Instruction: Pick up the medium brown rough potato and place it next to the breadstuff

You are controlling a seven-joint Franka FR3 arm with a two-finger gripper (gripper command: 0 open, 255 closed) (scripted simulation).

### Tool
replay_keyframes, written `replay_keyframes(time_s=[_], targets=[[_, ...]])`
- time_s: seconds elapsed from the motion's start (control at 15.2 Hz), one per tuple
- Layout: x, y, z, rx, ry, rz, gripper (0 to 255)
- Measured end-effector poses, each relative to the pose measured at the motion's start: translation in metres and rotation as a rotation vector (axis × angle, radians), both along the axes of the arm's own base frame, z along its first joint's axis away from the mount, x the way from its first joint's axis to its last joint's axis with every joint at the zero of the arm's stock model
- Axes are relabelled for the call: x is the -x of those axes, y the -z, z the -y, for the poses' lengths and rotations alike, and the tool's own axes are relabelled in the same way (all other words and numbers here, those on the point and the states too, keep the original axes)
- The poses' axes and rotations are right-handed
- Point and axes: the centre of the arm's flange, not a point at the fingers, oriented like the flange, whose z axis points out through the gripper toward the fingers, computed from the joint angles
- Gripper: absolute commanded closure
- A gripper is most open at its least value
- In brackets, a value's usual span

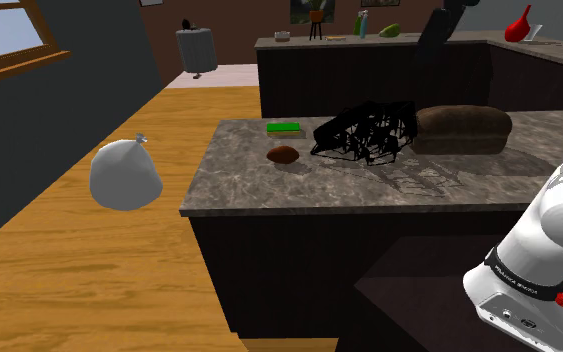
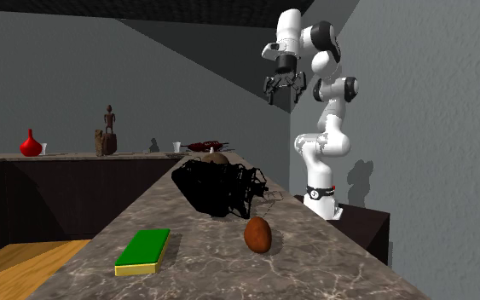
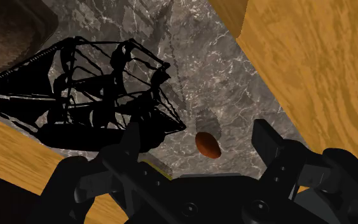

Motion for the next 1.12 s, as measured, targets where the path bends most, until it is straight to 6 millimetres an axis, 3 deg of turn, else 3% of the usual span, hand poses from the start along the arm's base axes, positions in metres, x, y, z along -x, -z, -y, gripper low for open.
replay_keyframes(time_s=[0.2,1.12], targets=[[-0.012,0.01,-0.002,-0.005,-0.009,0.0,0],[-0.14,0.131,-0.03,-0.057,-0.107,0.007,0]])
